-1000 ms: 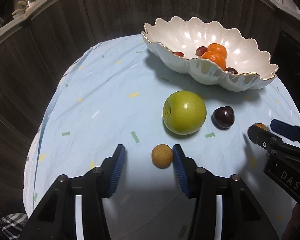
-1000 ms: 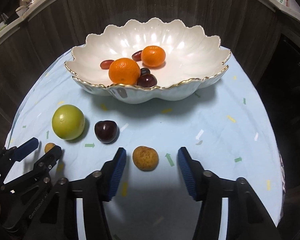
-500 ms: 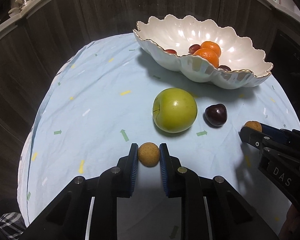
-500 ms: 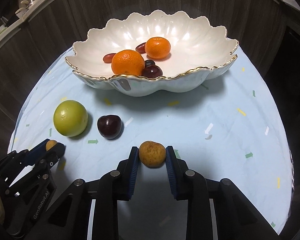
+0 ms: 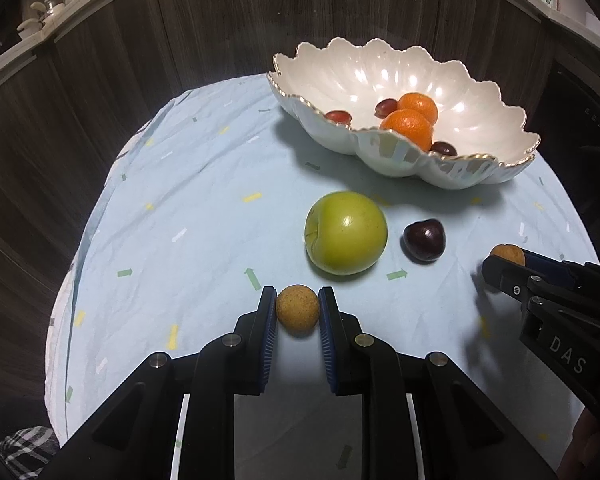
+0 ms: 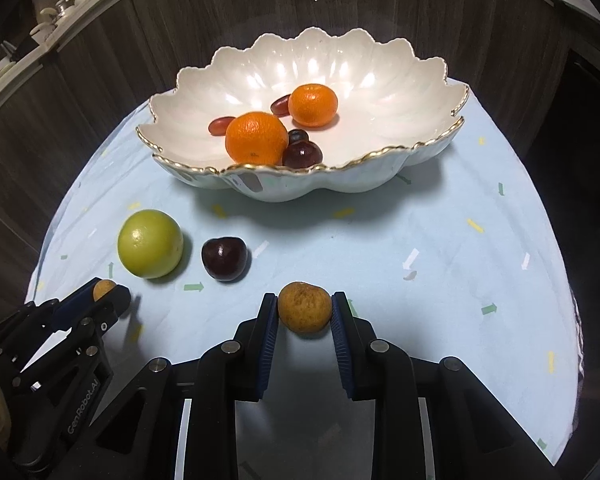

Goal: Organize fruits
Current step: 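Lift and carry both small round fruits over the white bowl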

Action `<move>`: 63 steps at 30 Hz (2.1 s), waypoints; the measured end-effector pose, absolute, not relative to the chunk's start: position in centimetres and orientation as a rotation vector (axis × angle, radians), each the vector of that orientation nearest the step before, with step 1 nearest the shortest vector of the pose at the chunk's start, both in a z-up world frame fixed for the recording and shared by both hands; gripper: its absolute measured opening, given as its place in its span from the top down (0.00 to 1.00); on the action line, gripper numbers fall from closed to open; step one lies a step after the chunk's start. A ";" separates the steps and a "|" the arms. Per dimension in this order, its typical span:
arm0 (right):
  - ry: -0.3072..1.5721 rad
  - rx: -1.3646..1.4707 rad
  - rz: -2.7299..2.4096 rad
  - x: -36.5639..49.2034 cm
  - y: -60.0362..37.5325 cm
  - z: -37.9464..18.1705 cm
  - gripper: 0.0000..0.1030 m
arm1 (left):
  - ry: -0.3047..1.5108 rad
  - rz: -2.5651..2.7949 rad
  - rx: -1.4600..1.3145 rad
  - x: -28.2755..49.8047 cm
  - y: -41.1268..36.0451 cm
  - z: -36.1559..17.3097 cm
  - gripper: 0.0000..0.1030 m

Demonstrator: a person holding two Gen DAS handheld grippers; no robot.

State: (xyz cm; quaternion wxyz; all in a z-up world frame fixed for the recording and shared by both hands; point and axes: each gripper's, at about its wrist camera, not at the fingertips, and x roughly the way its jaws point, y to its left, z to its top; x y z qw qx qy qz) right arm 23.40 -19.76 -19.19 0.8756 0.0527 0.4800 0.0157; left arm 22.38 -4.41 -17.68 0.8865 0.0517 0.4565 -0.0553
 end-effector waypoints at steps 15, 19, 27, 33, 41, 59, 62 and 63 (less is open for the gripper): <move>0.950 0.138 0.019 23.4 -21.1 -16.6 0.73 | 0.930 -0.126 0.118 22.7 -5.4 -15.5 0.79; 0.928 0.139 0.008 23.4 -21.6 -15.8 0.73 | 0.920 -0.132 0.118 22.9 -5.7 -14.9 0.79; 0.885 0.142 -0.011 23.6 -22.6 -13.9 0.73 | 0.889 -0.136 0.114 24.1 -6.2 -13.2 0.79; 0.844 0.139 -0.022 24.0 -23.3 -12.2 0.73 | 0.858 -0.137 0.109 25.3 -6.6 -11.7 0.79; 0.813 0.145 -0.039 25.1 -24.5 -10.9 0.73 | 0.833 -0.147 0.108 26.7 -7.4 -10.4 0.79; 0.766 0.150 -0.078 28.1 -26.4 -9.7 0.73 | 0.812 -0.152 0.111 30.3 -9.1 -9.2 0.79; 0.766 0.151 -0.084 28.6 -26.6 -9.9 0.73 | 0.814 -0.149 0.113 31.0 -9.2 -9.2 0.79; 0.767 0.152 -0.084 28.8 -26.7 -9.9 0.73 | 0.814 -0.150 0.115 31.3 -9.3 -9.3 0.79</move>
